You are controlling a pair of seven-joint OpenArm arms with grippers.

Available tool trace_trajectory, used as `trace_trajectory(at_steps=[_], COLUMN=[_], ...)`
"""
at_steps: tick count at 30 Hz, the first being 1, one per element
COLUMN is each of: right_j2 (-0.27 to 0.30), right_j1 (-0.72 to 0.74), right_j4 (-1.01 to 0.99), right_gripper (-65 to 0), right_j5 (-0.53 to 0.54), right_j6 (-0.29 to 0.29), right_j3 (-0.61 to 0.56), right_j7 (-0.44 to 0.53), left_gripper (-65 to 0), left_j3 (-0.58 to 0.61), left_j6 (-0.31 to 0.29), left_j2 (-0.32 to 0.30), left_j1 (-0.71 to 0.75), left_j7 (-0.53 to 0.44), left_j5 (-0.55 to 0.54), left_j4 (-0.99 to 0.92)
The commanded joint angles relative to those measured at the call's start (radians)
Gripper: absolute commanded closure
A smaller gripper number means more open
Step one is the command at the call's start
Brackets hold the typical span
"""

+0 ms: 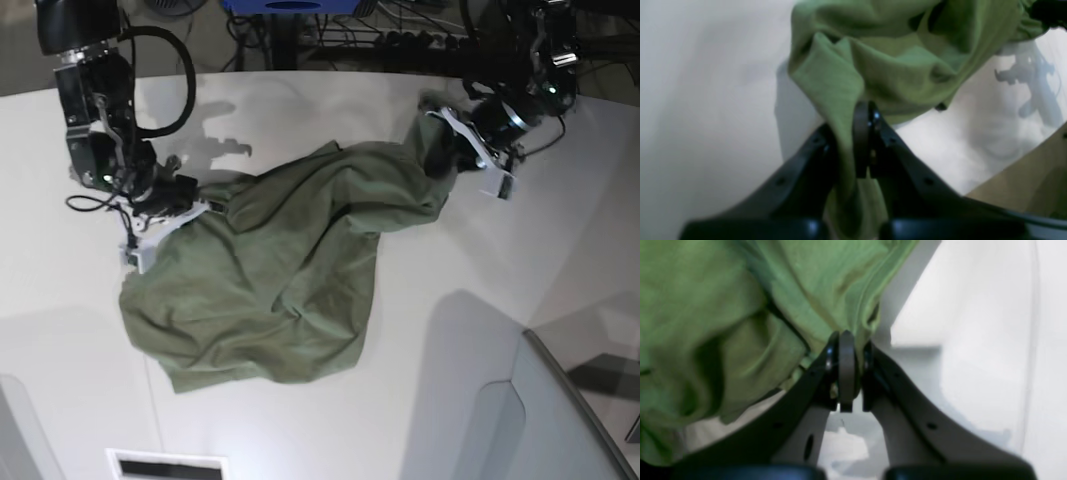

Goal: Layout the t-shirt on the table in an organized manner, then fold the t-shirt properly
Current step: 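Pull the shirt apart between both grippers to stretch it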

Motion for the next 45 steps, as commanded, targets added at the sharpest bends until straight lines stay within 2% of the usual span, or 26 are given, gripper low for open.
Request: trace_trajectory(at_steps=[1,3,5,8,12,16,18,22,26,29,33,36,40,43,45], right_j2=[0.01,0.03,0.039,0.032,0.035,0.041,0.043,0.067,0.107,0.116,0.112,0.116,0.121,0.13,0.135], right_j1=[0.003,-0.005,-0.003,-0.003,0.026,0.064,0.081,0.113,0.124,0.122,0.151,0.202,0.273,0.313,0.311], right_j4=[0.06,0.15,0.232,0.334,0.437,0.451,0.453,0.453,0.443,0.399,0.273,0.13,-0.049,-0.078,-0.017], right_gripper=[0.0,0.0,0.0,0.0,0.0,0.0,0.0,0.0,0.0,0.0,0.0,0.0,0.0,0.0,0.0], right_j5=[0.003,0.005,0.005,0.005,0.005,0.006,0.006,0.006,0.006,0.006,-0.001,-0.001,-0.004,-0.004,-0.004], right_j6=[0.006,0.004,0.004,0.006,0.011,0.014,0.038,0.119,0.133,0.138,0.195,0.221,0.313,0.333,0.331], right_j3=[0.005,0.011,0.014,0.08,0.16,0.241,0.269,0.348,0.428,0.422,0.405,0.404,0.402,0.39,0.365], right_j7=[0.009,-0.055,-0.13,-0.21,-0.307,-0.359,-0.362,-0.362,-0.363,-0.363,-0.354,-0.337,-0.254,-0.25,-0.261], left_gripper=[0.0,0.0,0.0,0.0,0.0,0.0,0.0,0.0,0.0,0.0,0.0,0.0,0.0,0.0,0.0], left_j3=[-0.018,-0.054,-0.08,-0.127,-0.204,-0.232,-0.235,-0.236,-0.224,-0.19,-0.137,-0.058,-0.025,-0.032,-0.069], left_j6=[-0.009,-0.009,-0.009,-0.009,-0.009,-0.009,-0.009,-0.009,-0.009,-0.009,-0.009,-0.009,-0.009,-0.009,-0.009], left_j2=[-0.023,-0.028,-0.052,-0.06,-0.06,-0.082,-0.082,-0.101,-0.131,-0.134,-0.131,-0.125,-0.065,-0.054,-0.055], left_j1=[-0.008,-0.009,-0.034,-0.103,-0.198,-0.276,-0.306,-0.332,-0.318,-0.296,-0.281,-0.269,-0.267,-0.267,-0.267], left_j7=[-0.028,-0.012,0.068,0.196,0.301,0.394,0.419,0.422,0.416,0.413,0.365,0.282,0.207,0.195,0.2], left_j5=[-0.025,-0.025,-0.024,-0.025,-0.025,-0.025,-0.024,-0.024,-0.024,-0.024,-0.014,0.084,0.214,0.243,0.23], left_j4=[0.054,0.114,0.174,0.224,0.286,0.325,0.325,0.325,0.312,0.275,0.213,0.161,0.106,0.109,0.138])
